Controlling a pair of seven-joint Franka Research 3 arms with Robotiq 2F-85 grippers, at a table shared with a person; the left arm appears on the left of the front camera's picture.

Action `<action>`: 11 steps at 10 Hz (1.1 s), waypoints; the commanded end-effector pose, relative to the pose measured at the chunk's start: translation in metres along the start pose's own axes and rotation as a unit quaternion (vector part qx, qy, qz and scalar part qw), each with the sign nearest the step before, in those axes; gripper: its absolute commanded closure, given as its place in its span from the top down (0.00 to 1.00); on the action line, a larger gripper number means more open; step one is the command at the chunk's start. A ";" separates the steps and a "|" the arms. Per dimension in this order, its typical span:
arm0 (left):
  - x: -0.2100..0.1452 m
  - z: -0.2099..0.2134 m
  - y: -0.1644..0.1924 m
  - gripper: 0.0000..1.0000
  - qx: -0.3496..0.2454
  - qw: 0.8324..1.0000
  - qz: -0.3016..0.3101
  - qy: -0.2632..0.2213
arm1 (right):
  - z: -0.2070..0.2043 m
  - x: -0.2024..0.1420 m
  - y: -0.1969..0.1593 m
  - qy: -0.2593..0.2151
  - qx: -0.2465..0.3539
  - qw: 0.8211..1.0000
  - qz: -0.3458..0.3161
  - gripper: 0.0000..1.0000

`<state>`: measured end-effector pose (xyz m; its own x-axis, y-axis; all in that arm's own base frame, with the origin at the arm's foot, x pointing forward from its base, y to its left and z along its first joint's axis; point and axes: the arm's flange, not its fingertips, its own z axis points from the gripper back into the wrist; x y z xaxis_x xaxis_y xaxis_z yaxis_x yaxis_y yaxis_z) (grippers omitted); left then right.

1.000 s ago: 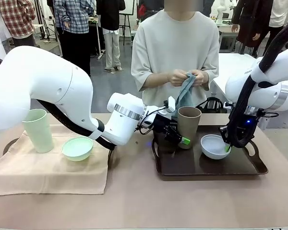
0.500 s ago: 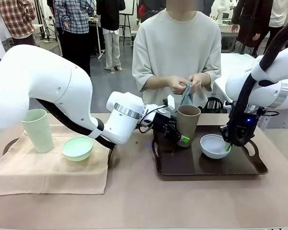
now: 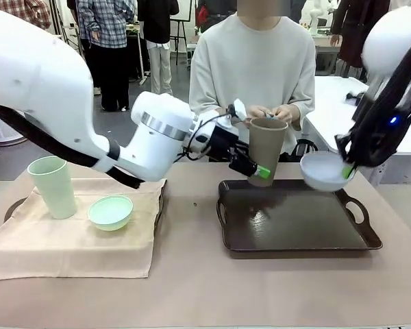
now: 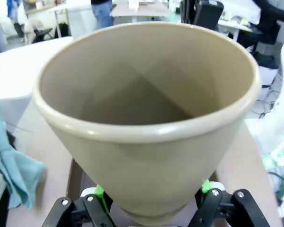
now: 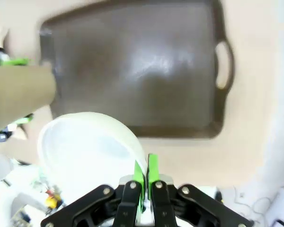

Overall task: Set up a tray with a mat and arrange the tableware.
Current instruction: Pick up the Picnic Bowl and Reusable plastic cup from the Handle tray in front of the human's position and hold them in the air, then place the Picnic Bowl and Reusable plastic cup back onto the Handle tray in front of the human's position.

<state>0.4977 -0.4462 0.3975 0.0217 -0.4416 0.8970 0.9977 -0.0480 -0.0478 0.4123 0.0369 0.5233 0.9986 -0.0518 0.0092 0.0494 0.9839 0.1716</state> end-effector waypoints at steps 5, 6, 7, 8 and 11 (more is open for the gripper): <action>0.055 0.023 -0.060 0.26 0.007 0.999 -0.032 0.007 | 0.068 -0.033 0.006 -0.026 0.009 1.000 -0.002 0.00; 0.055 0.023 -0.060 0.26 0.007 0.999 -0.032 0.007 | 0.068 -0.033 0.006 -0.026 0.009 1.000 -0.002 0.00; 0.055 0.023 -0.060 0.26 0.007 0.999 -0.032 0.007 | 0.068 -0.033 0.006 -0.026 0.009 1.000 -0.002 0.00; 0.055 0.023 -0.060 0.26 0.007 0.999 -0.032 0.007 | 0.068 -0.033 0.006 -0.026 0.009 1.000 -0.002 0.00; 0.055 0.023 -0.060 0.26 0.007 0.999 -0.032 0.007 | 0.068 -0.033 0.006 -0.026 0.009 1.000 -0.002 0.00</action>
<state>0.4397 -0.4470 0.4552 -0.0341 -0.4587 0.8880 0.9987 -0.0499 0.0126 0.3805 0.0332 0.5906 0.9963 -0.0648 0.0557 0.0529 0.9796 0.1939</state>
